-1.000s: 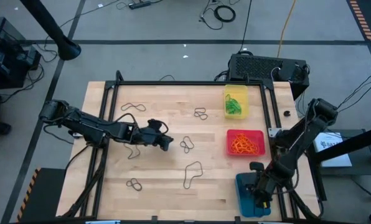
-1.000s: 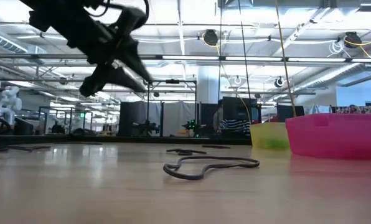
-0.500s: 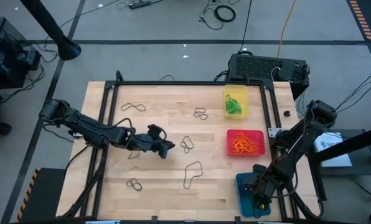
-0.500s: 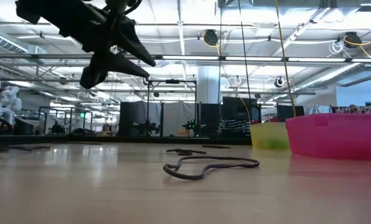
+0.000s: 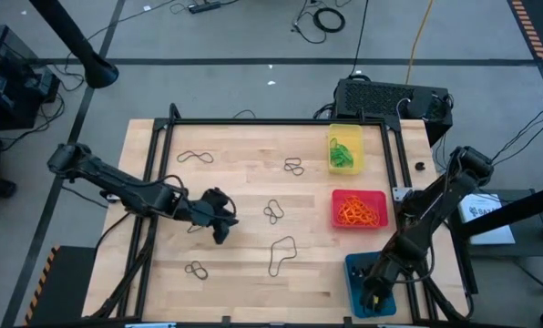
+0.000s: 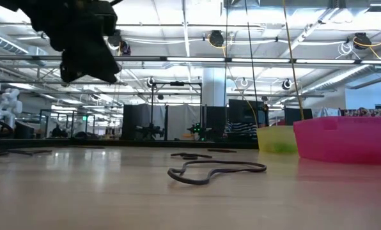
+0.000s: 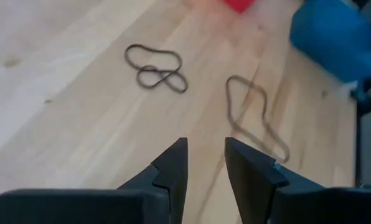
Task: Sort rubber bands into baskets
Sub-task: Put the violet rubber band into the blue bin
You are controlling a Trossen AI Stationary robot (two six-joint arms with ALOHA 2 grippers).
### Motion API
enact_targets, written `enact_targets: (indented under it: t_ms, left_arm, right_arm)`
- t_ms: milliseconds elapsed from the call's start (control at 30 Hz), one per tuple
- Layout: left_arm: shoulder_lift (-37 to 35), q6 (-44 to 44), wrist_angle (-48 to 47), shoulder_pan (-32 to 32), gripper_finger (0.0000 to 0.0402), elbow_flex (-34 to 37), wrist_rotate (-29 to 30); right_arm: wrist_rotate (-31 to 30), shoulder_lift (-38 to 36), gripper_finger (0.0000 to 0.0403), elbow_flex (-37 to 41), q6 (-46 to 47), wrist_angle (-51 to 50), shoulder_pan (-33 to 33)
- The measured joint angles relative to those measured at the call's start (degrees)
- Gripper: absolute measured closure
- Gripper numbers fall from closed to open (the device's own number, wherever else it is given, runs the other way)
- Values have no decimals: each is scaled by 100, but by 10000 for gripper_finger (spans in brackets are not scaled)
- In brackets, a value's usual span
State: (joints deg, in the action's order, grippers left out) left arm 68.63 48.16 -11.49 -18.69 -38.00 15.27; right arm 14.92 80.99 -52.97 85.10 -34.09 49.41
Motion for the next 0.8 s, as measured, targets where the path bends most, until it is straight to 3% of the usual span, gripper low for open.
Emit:
enact_targets:
  t_ms: [233, 467, 533, 700, 800]
  left_arm:
    - [-739, -70, -1109, -62, 288, 0, 2]
    - [-1447, -63, -1949, -62, 288, 0, 261]
    - [-1555, -61, -2099, -62, 288, 0, 337]
    - [-1651, -50, -2140, -62, 288, 0, 354]
    - [-1651, -43, -2209, -62, 288, 0, 354]
  right_arm:
    - [-197, 0, 271, -523, -245, -149, -628]
    - [-2243, 76, 281, -594, -789, -111, -1894]
    - [-2562, 217, 282, -594, -1213, 91, -2431]
    - [-2253, 786, 282, -592, -3076, 1594, -3565]
    - [-2093, 1211, 282, -592, -3725, 2452, -4042]
